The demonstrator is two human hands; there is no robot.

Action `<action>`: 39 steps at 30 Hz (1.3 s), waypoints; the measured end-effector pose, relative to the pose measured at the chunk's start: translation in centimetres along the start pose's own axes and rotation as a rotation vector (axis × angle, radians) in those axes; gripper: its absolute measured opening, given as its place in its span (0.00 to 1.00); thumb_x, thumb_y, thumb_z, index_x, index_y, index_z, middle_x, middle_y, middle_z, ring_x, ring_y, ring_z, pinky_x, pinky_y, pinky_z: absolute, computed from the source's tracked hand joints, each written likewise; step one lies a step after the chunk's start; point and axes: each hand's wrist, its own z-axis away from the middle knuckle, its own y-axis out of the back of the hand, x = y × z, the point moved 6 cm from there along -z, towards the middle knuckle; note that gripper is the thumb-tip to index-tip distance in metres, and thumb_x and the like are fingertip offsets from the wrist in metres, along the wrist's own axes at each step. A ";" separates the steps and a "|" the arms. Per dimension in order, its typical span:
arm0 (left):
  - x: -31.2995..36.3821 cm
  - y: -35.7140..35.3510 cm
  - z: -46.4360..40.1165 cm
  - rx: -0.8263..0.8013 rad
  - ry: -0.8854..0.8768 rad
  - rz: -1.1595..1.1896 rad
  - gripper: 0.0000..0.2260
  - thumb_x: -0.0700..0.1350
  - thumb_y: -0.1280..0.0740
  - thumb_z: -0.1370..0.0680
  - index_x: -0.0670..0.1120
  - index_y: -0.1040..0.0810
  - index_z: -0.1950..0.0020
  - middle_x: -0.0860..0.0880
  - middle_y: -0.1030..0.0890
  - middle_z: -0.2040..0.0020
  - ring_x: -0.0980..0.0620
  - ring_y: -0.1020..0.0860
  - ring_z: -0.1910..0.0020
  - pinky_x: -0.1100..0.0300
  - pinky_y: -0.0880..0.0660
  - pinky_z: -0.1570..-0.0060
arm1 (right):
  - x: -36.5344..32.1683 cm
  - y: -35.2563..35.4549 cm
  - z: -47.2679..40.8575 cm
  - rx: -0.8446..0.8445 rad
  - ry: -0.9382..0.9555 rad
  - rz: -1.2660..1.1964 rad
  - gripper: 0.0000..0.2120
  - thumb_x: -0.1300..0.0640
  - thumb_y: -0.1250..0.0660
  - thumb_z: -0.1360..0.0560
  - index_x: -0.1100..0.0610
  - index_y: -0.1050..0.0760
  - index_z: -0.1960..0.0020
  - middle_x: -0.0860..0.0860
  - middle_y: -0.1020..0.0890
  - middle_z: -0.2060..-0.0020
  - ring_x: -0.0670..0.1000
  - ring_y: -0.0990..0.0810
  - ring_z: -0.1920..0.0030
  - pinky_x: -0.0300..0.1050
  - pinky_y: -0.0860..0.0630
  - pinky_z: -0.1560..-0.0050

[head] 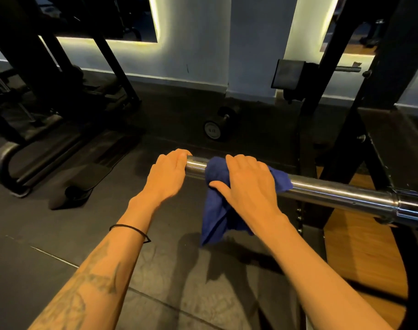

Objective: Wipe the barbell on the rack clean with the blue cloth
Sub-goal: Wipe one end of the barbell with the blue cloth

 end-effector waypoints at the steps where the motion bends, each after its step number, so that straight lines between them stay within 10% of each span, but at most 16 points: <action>1: 0.4 0.2 0.2 0.028 -0.026 -0.051 0.29 0.60 0.57 0.24 0.48 0.24 0.38 0.43 0.23 0.45 0.42 0.25 0.49 0.40 0.25 0.48 | 0.9 0.5 0.8 -0.013 -0.025 -0.010 0.24 0.35 0.36 0.22 0.53 0.28 0.37 0.52 0.21 0.45 0.55 0.23 0.46 0.50 0.29 0.44; 9: 1.7 0.7 1.1 0.147 -0.312 -0.302 0.21 0.51 0.46 0.20 0.42 0.20 0.38 0.42 0.18 0.46 0.40 0.22 0.41 0.46 0.28 0.37 | -1.7 -1.0 -0.2 0.013 -0.084 0.052 0.25 0.40 0.30 0.24 0.56 0.30 0.36 0.54 0.23 0.44 0.54 0.24 0.43 0.51 0.31 0.37; 14: 2.4 -0.4 2.0 0.028 -0.351 -0.374 0.24 0.49 0.50 0.20 0.43 0.28 0.28 0.45 0.25 0.29 0.43 0.37 0.24 0.45 0.42 0.25 | -4.9 -2.0 -2.1 0.046 0.073 0.075 0.23 0.43 0.34 0.20 0.57 0.31 0.33 0.53 0.23 0.40 0.55 0.25 0.38 0.52 0.33 0.32; 22: 3.4 -1.3 4.1 0.095 -0.425 -0.452 0.35 0.38 0.30 0.28 0.40 0.39 0.22 0.38 0.39 0.22 0.39 0.42 0.22 0.46 0.49 0.22 | 1.2 0.8 1.2 0.022 -0.030 0.016 0.23 0.40 0.33 0.22 0.54 0.29 0.36 0.52 0.22 0.45 0.54 0.23 0.45 0.49 0.29 0.44; 33: 4.5 -3.4 4.6 0.083 -0.383 -0.438 0.38 0.40 0.32 0.29 0.36 0.43 0.22 0.36 0.43 0.21 0.38 0.46 0.21 0.42 0.45 0.23 | -3.1 -0.9 0.1 0.052 -0.022 0.246 0.19 0.50 0.28 0.23 0.57 0.28 0.38 0.53 0.21 0.45 0.54 0.23 0.44 0.49 0.28 0.43; 39: 4.7 -3.0 4.8 0.100 -0.352 -0.317 0.38 0.37 0.33 0.31 0.37 0.42 0.21 0.38 0.43 0.20 0.41 0.48 0.20 0.46 0.49 0.22 | -0.8 -0.1 0.4 0.068 0.058 0.077 0.24 0.40 0.32 0.23 0.55 0.29 0.36 0.53 0.21 0.44 0.54 0.23 0.45 0.50 0.28 0.46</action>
